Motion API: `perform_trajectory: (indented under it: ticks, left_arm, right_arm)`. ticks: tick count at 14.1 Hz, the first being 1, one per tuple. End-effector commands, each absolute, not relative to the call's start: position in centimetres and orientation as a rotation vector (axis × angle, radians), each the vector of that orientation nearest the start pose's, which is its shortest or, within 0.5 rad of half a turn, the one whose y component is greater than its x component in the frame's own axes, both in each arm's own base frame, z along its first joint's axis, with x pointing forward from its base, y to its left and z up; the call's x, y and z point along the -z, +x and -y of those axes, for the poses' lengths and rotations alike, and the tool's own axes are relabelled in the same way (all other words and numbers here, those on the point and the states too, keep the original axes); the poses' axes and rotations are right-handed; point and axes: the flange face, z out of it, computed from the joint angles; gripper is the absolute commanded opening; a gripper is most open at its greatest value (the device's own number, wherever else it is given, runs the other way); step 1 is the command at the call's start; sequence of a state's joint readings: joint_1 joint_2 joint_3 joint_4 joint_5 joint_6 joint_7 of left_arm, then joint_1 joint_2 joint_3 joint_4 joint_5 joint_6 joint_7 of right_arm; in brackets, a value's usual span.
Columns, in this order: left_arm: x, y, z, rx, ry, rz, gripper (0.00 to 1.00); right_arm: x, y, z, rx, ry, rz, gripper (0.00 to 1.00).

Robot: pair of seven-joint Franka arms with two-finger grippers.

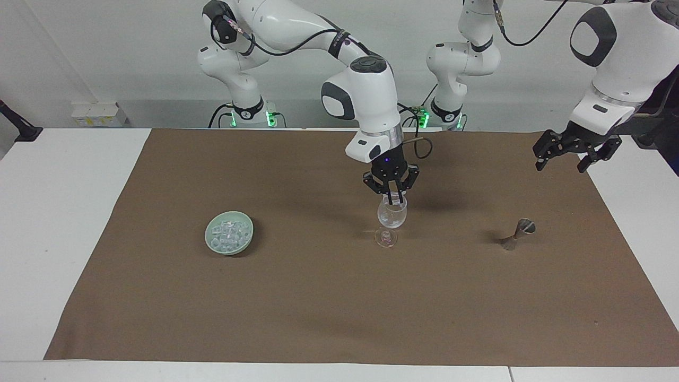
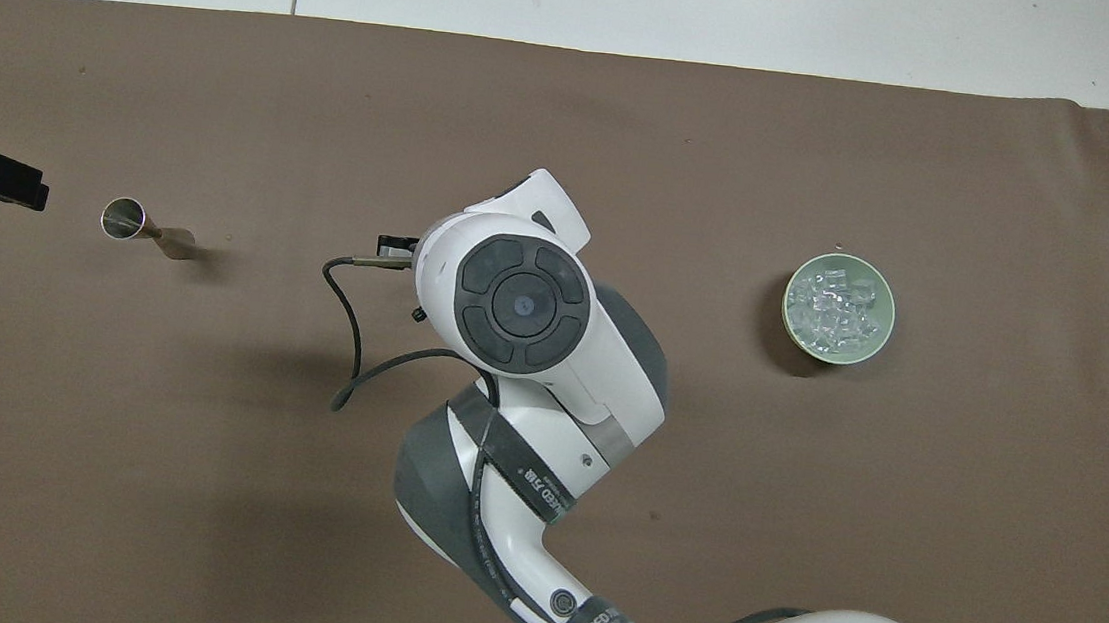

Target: Pour wine and add ice with both arms

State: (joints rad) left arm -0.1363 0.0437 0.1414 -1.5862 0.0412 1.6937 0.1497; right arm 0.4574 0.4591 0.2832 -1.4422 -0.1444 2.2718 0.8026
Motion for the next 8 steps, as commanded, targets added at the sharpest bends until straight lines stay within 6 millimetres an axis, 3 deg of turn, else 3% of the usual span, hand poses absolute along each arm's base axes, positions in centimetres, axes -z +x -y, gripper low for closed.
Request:
perform_trajectory:
  ticks: [1, 2, 3, 5, 8]
  left_arm:
    - [-60.6, 58.1, -0.3, 0.103, -3.056, -0.174, 1.00]
    - [-60.6, 58.1, -0.1, 0.104, -3.061, -0.098, 1.00]
    - [-60.6, 58.1, 0.5, 0.109, -3.058, 0.002, 1.00]
    - [-60.7, 57.9, 2.3, 0.103, -3.045, 0.014, 1.00]
    - [-61.1, 57.9, 0.7, 0.119, -3.071, -0.064, 1.00]
  right_arm:
    - [-47.6, 56.2, -46.0, 0.426, -2.854, -0.061, 0.33]
    - [-47.6, 56.2, -46.0, 0.427, -2.855, -0.060, 0.44]
    - [-47.6, 56.2, -46.0, 0.429, -2.854, -0.060, 0.48]
    - [-47.7, 56.2, -46.0, 0.431, -2.853, -0.058, 0.48]
    - [-48.2, 56.2, -46.0, 0.435, -2.847, -0.058, 0.48]
